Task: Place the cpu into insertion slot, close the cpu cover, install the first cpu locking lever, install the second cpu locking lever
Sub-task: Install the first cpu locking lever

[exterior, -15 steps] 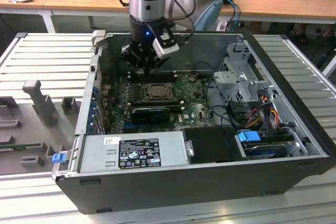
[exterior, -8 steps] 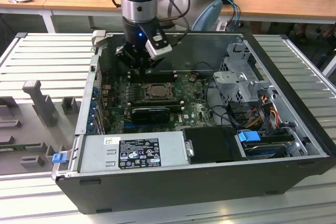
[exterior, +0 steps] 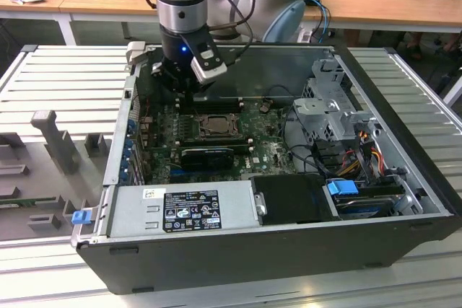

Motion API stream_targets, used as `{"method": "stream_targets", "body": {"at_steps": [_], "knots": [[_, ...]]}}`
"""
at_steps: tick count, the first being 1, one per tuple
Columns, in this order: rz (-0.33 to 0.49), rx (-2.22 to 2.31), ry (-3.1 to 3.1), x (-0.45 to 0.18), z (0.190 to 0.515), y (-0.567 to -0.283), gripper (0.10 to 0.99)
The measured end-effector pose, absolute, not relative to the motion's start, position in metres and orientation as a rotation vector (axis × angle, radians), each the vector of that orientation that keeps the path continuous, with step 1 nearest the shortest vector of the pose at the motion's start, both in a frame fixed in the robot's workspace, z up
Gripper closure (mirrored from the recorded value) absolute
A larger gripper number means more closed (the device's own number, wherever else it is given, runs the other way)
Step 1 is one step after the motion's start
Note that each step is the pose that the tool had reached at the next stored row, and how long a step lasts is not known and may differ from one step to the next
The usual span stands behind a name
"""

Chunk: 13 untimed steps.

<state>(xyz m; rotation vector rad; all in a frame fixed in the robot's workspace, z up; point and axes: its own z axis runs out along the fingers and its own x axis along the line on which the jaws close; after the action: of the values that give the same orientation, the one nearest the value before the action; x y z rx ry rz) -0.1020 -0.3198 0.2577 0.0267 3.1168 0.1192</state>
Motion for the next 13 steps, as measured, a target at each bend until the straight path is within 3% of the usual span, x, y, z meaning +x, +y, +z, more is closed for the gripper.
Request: {"method": "stream_targets", "body": {"at_steps": [13], "knots": [[0.120,0.027,3.116,-0.1115,0.2574,-0.3198,0.980]]}}
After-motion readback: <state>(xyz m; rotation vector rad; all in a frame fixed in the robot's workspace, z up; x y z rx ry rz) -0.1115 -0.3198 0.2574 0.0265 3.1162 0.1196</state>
